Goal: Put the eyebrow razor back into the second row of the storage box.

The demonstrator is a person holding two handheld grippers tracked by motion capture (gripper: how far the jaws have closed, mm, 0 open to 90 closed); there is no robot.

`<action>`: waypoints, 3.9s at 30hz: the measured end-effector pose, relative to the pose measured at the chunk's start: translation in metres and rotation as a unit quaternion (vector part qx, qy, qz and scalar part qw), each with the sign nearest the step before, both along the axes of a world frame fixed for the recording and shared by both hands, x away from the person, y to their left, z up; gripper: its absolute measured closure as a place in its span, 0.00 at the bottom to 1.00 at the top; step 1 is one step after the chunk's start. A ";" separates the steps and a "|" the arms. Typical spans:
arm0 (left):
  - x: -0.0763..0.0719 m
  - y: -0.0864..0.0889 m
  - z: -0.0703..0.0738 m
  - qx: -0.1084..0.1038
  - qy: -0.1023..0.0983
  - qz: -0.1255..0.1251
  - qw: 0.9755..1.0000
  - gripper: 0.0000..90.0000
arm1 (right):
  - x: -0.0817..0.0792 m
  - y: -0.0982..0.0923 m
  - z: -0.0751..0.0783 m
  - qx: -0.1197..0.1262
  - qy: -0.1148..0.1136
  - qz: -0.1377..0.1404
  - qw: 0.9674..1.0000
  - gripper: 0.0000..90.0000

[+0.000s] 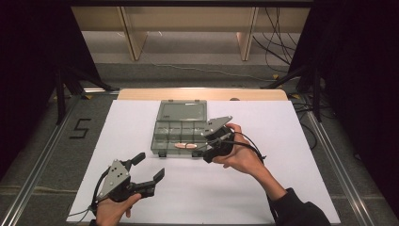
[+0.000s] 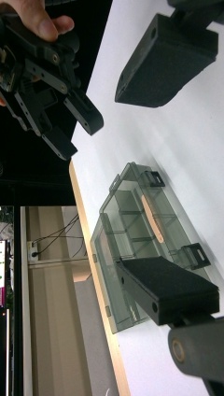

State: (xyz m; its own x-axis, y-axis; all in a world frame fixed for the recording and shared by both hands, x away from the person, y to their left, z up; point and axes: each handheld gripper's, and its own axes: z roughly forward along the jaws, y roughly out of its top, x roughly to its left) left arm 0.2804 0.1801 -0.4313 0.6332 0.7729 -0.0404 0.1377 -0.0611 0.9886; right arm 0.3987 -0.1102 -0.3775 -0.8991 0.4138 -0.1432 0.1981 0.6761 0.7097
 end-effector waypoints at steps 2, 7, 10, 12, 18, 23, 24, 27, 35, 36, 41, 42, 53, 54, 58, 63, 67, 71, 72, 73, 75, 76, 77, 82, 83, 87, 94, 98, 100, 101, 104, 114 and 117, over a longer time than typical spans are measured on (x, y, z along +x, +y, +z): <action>-0.001 0.000 0.000 0.002 0.004 0.002 1.000 0.18 | -0.002 -0.004 -0.001 0.015 -0.004 -0.002 1.000 0.37; -0.001 0.000 0.000 -0.003 0.003 0.001 1.000 0.18 | -0.005 -0.011 -0.005 0.031 0.001 -0.010 0.999 0.36; -0.001 0.000 0.000 -0.004 0.002 0.000 1.000 0.18 | -0.005 -0.014 -0.007 0.045 0.000 -0.017 0.999 0.35; -0.001 0.000 0.000 -0.002 0.002 0.000 1.000 0.18 | -0.006 -0.016 -0.007 0.053 0.000 -0.020 0.998 0.34; -0.001 0.000 0.000 -0.003 0.002 0.000 1.000 0.18 | -0.009 -0.023 -0.010 0.063 0.006 -0.025 0.998 0.33; -0.001 -0.001 0.000 -0.003 0.003 0.001 1.000 0.18 | -0.010 -0.030 -0.013 0.070 0.000 -0.035 0.997 0.32; -0.001 0.000 0.000 -0.001 0.003 0.001 1.000 0.18 | -0.010 -0.031 -0.013 0.073 -0.001 -0.037 0.997 0.32; -0.001 -0.001 0.000 -0.002 0.002 0.001 1.000 0.18 | -0.011 -0.035 -0.013 0.086 -0.002 -0.043 0.995 0.32; -0.001 -0.001 0.001 -0.004 0.002 0.000 1.000 0.18 | -0.017 -0.042 -0.015 0.104 -0.007 -0.048 0.993 0.31; -0.001 -0.001 0.000 -0.003 0.002 0.000 1.000 0.18 | -0.018 -0.043 -0.016 0.107 -0.004 -0.048 0.993 0.31; -0.001 -0.001 0.000 0.001 0.000 -0.001 1.000 0.18 | -0.023 -0.050 -0.015 0.126 -0.009 -0.052 0.991 0.31; -0.001 -0.001 0.000 0.001 0.000 -0.001 1.000 0.18 | -0.024 -0.052 -0.014 0.127 -0.011 -0.054 0.990 0.31; -0.001 -0.001 0.000 -0.001 0.000 0.000 1.000 0.18 | -0.031 -0.067 -0.019 0.154 -0.018 -0.063 0.986 0.29; -0.001 -0.001 0.000 0.000 0.000 0.000 1.000 0.18 | -0.032 -0.068 -0.020 0.156 -0.012 -0.064 0.986 0.29; -0.001 -0.001 0.000 0.001 0.000 -0.001 1.000 0.18 | -0.034 -0.070 -0.022 0.161 -0.012 -0.068 0.985 0.28; -0.001 -0.001 0.000 0.000 0.000 -0.001 1.000 0.18 | -0.036 -0.072 -0.023 0.175 -0.006 -0.070 0.982 0.27; -0.001 -0.001 0.000 0.002 0.000 -0.001 1.000 0.18 | -0.037 -0.074 -0.023 0.191 -0.009 -0.069 0.979 0.26; -0.001 -0.001 0.000 0.001 0.000 -0.001 1.000 0.18 | -0.039 -0.077 -0.024 0.199 -0.010 -0.071 0.977 0.25; -0.001 -0.001 0.000 0.001 0.001 -0.001 1.000 0.18 | -0.040 -0.077 -0.024 0.201 -0.003 -0.073 0.977 0.25; -0.001 -0.001 0.000 0.002 0.001 -0.001 1.000 0.18 | -0.041 -0.079 -0.025 0.203 -0.010 -0.079 0.976 0.25; -0.001 -0.001 0.000 0.001 0.002 -0.002 1.000 0.18 | -0.042 -0.081 -0.026 0.211 -0.005 -0.075 0.975 0.24; -0.001 -0.001 0.000 0.003 0.002 -0.003 1.000 0.18 | -0.042 -0.081 -0.026 0.211 -0.005 -0.075 0.975 0.24; -0.001 -0.001 0.000 0.003 0.002 -0.004 1.000 0.18 | -0.043 -0.081 -0.026 0.212 -0.007 -0.082 0.974 0.24; -0.001 -0.001 0.000 0.002 0.003 -0.004 1.000 0.18 | -0.048 -0.084 -0.026 0.221 -0.004 -0.081 0.972 0.22; -0.001 -0.001 0.000 0.003 0.003 -0.004 1.000 0.18 | -0.048 -0.084 -0.027 0.229 -0.014 -0.079 0.970 0.22; -0.001 -0.001 0.000 0.002 0.004 -0.005 1.000 0.18 | -0.053 -0.089 -0.028 0.230 -0.017 -0.086 0.969 0.20; 0.001 -0.002 -0.001 -0.003 -0.001 -0.010 1.000 0.18 | -0.059 -0.099 -0.033 0.241 -0.008 -0.090 0.966 0.19; -0.001 -0.001 0.000 0.002 0.004 -0.006 1.000 0.18 | -0.063 -0.101 -0.035 0.239 -0.013 -0.095 0.966 0.19; 0.000 -0.002 -0.001 0.000 0.002 -0.008 1.000 0.18 | -0.065 -0.101 -0.035 0.236 -0.008 -0.092 0.967 0.19; 0.001 -0.002 -0.001 -0.002 -0.002 -0.012 1.000 0.18 | -0.066 -0.101 -0.035 0.236 -0.008 -0.093 0.967 0.19; 0.001 -0.002 -0.001 -0.002 -0.001 -0.011 1.000 0.18 | -0.068 -0.101 -0.037 0.240 -0.012 -0.094 0.966 0.19; 0.000 -0.002 -0.001 -0.002 0.000 -0.012 1.000 0.18 | -0.073 -0.107 -0.045 0.241 -0.011 -0.103 0.965 0.19; -0.001 -0.002 -0.001 0.004 0.005 -0.008 1.000 0.18 | -0.076 -0.110 -0.044 0.247 -0.014 -0.105 0.963 0.18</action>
State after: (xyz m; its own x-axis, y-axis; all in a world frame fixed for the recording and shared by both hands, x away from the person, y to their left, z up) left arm 0.2793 0.1784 -0.4320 0.6447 0.7633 -0.0410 0.1462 -0.0706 0.9867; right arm 0.3222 -0.2198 -0.4218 -0.7871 0.6094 0.0952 0.2705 0.2024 0.9412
